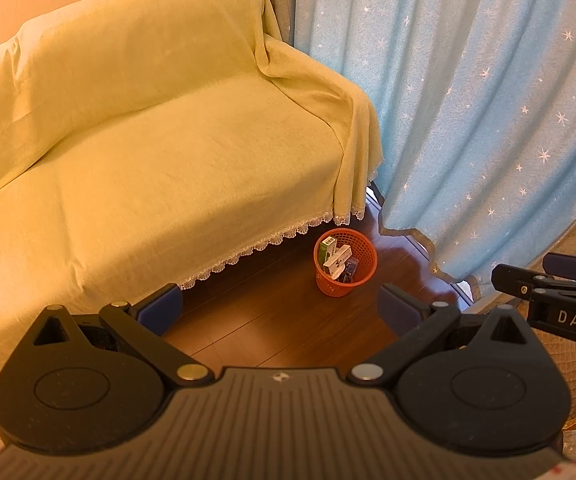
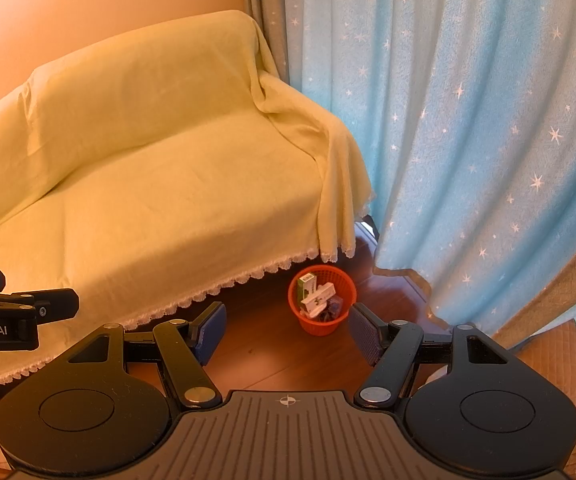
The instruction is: Organize objects
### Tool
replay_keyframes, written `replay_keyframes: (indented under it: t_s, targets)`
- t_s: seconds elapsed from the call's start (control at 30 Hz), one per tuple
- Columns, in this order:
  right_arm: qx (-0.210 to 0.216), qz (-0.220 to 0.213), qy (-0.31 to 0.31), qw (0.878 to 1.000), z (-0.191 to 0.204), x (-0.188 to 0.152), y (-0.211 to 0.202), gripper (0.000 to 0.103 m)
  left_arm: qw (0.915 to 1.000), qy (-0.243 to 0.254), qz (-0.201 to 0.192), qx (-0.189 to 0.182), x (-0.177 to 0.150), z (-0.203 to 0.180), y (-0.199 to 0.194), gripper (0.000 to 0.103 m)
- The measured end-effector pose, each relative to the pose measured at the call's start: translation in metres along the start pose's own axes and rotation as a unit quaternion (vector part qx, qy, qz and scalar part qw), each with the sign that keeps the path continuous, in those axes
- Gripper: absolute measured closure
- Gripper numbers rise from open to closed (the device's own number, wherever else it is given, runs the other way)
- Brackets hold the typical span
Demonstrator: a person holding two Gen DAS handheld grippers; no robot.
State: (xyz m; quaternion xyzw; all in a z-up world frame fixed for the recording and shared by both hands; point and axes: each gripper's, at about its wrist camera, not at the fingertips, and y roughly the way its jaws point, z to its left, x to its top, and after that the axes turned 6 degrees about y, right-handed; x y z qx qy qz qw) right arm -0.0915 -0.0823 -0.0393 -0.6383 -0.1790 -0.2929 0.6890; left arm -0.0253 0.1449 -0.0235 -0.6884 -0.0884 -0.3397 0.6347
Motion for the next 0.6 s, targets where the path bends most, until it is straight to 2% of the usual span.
replay_keyframes:
  t_s: [0.6]
  targets:
    - [-0.004, 0.002, 0.003, 1.000, 0.0019, 0.0046, 0.0021, 0.038, 1.0000, -0.008, 0.002, -0.001, 0.0030, -0.0024, 0.0049, 0.001]
